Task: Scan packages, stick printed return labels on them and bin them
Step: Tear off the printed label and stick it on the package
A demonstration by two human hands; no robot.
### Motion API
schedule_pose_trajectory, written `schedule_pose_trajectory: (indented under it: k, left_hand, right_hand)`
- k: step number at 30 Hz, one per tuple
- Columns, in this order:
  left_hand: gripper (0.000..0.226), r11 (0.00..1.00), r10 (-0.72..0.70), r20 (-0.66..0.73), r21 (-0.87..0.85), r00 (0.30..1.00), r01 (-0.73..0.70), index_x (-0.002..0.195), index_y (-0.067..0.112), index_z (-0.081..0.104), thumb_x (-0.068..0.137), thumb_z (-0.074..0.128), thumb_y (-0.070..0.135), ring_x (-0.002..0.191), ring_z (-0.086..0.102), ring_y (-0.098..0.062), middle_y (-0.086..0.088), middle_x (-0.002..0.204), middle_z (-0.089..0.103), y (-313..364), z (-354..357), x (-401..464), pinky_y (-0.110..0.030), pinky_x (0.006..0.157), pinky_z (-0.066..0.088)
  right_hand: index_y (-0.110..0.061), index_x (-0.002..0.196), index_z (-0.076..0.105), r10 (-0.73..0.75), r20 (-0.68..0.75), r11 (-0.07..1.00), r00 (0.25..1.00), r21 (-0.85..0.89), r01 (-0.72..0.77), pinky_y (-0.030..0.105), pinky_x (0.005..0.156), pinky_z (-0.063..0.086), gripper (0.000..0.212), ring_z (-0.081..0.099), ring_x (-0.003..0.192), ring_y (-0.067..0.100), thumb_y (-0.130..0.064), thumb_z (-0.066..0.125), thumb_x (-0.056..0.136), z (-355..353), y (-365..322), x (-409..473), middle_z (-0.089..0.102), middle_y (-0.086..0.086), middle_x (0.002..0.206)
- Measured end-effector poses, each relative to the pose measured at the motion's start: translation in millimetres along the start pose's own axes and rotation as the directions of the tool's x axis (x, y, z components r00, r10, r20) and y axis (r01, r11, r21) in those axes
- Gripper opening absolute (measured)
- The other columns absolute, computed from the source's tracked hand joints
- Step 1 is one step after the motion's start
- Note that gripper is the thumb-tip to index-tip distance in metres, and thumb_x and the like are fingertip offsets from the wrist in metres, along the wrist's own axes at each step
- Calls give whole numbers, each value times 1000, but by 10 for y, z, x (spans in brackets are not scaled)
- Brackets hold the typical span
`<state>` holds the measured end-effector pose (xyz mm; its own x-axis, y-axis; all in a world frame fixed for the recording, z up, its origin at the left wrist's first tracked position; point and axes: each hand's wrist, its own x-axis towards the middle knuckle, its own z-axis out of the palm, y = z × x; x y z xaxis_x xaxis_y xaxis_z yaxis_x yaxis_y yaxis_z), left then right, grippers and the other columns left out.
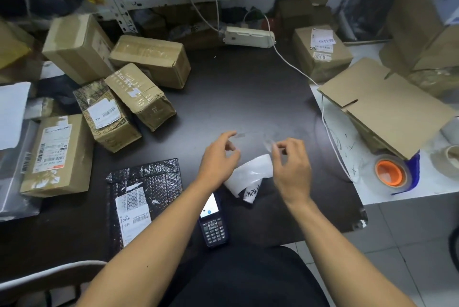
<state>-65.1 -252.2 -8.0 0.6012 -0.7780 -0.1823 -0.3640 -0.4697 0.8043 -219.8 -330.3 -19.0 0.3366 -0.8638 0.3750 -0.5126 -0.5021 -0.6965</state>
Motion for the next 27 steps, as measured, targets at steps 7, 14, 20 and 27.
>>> schedule_pose_trajectory:
  k: [7,14,20,27]
  left_hand:
    - [19,793,-315,130,-508,940,336,109,15,60,100,55,31,70,65,-12,-7,90,68,41,-452,-262,-15,55,44]
    - [37,835,-348,4,-453,937,312,122,21,55,91,64,3,69,59,-9,-5,92,68,-654,-968,-768,-13,58,42]
    - [55,859,-218,190,-427,957,281,130,32,46,89,69,3,58,55,-1,7,76,67,-1226,-1266,-1264,-18,62,43]
    - [53,845,-397,11,-386,918,370,131,26,54,86,74,8,61,55,-7,6,90,64,-1428,-1372,-1319,-17,53,43]
  right_hand:
    - [-11,86,68,-486,33,852,874,-206,481,38,67,44,18,58,83,26,-23,60,96,396,-474,-250,66,6,94]
    - [-10,100,67,-496,423,856,758,90,509,34,86,45,32,50,101,25,-40,61,89,682,-745,-782,58,8,111]
    - [-27,117,51,38,757,937,652,199,-286,19,80,47,38,58,81,-4,-21,74,87,756,-1261,-1017,61,-5,99]
    - [-20,111,55,176,814,892,554,106,-439,22,71,49,31,59,69,9,-12,72,87,1082,-1452,-1060,64,2,82]
